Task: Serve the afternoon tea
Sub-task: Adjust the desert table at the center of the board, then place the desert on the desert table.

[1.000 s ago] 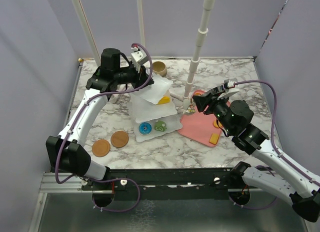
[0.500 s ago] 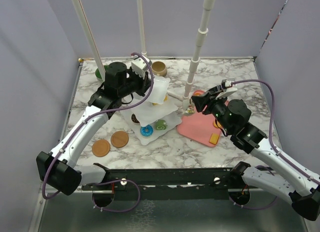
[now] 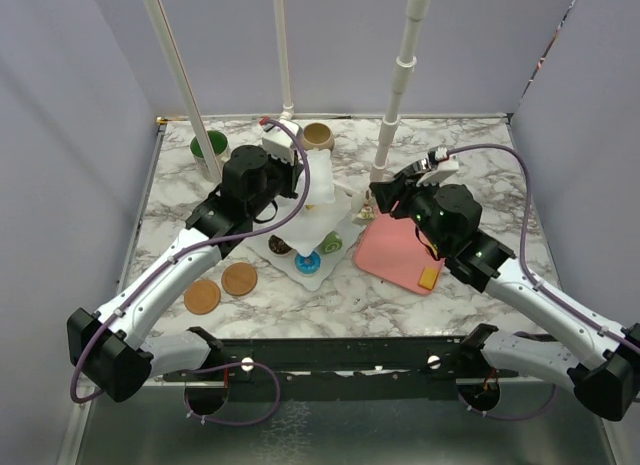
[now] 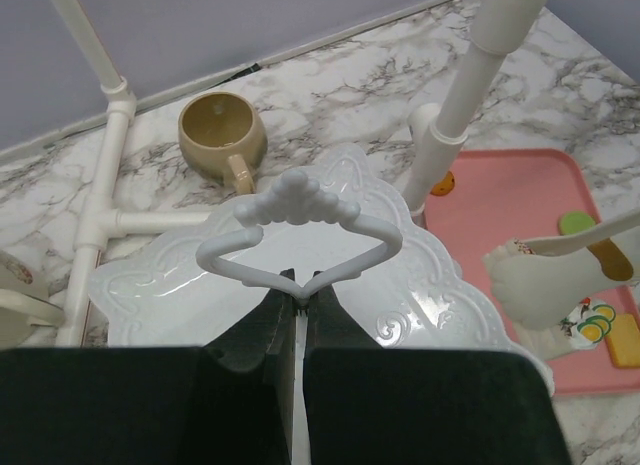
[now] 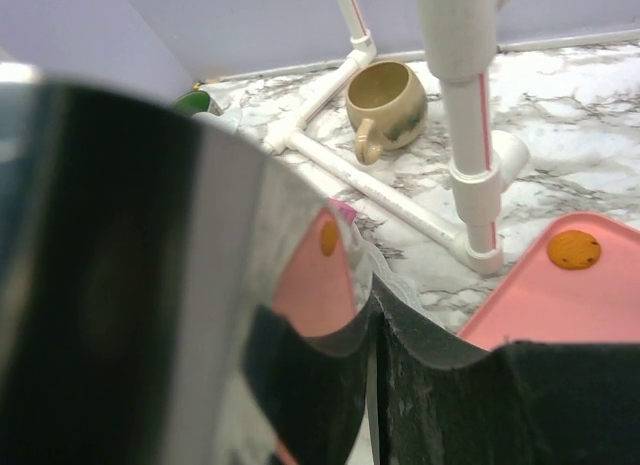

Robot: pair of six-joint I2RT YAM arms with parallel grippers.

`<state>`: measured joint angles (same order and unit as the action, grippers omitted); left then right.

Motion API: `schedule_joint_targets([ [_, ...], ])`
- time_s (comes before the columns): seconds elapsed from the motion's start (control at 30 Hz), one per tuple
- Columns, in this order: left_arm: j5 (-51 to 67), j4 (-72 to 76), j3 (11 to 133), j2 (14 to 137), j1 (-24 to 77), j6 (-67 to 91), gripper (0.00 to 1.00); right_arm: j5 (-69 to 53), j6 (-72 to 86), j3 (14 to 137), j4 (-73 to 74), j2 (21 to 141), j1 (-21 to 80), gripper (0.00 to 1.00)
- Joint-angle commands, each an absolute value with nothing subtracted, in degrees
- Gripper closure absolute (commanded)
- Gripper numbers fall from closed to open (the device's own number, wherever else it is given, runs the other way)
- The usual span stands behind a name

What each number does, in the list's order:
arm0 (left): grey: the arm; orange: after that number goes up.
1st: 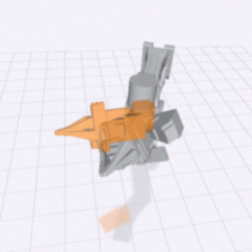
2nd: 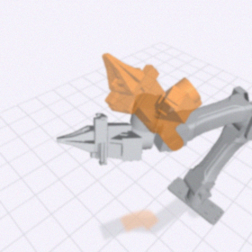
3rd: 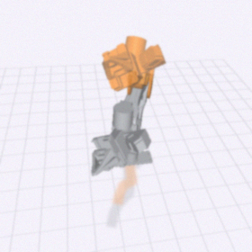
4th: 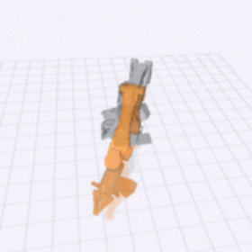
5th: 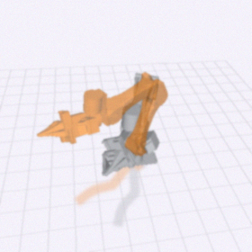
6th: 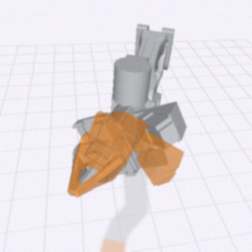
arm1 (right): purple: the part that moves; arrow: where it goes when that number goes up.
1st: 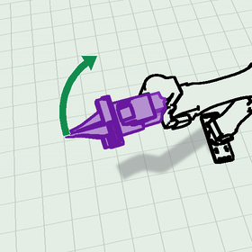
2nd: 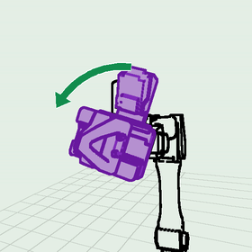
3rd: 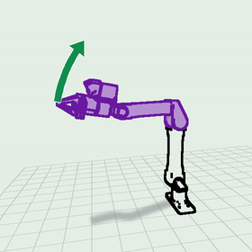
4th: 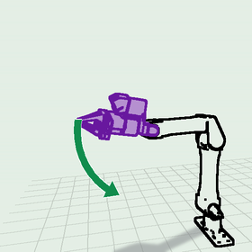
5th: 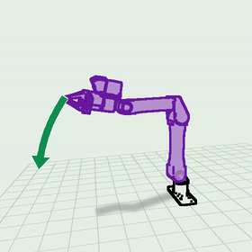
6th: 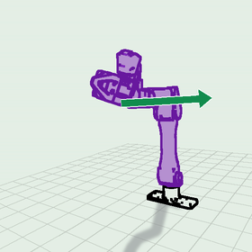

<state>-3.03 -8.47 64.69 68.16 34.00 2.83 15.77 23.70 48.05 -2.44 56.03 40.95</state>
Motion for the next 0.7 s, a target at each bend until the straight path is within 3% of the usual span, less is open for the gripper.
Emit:
schedule_joint_targets([
  [0.0, -11.48, -2.49, 65.41, 64.73, 35.83, 4.73, 1.00, 16.68, 25.75, 52.53, -7.02, 60.08, 42.37, 0.89],
  [0.13, -12.18, -2.81, 64.30, 64.08, 36.84, 6.09, 1.00, 16.60, 25.69, 54.77, -8.29, 63.75, 43.26, 0.89],
  [0.3, -11.30, -2.97, 62.88, 63.49, 36.91, 7.38, 0.79, 17.48, 25.92, 56.71, -8.97, 67.44, 43.81, 0.90],
  [0.5, -13.00, -3.86, 62.67, 61.76, 36.91, 7.09, 0.40, 18.25, 26.45, 57.66, -9.71, 70.14, 44.33, 0.90],
  [0.67, -13.10, -5.19, 62.02, 59.50, 36.91, 6.80, 0.29, 19.92, 26.84, 57.85, -10.36, 71.95, 45.29, 0.90],
])
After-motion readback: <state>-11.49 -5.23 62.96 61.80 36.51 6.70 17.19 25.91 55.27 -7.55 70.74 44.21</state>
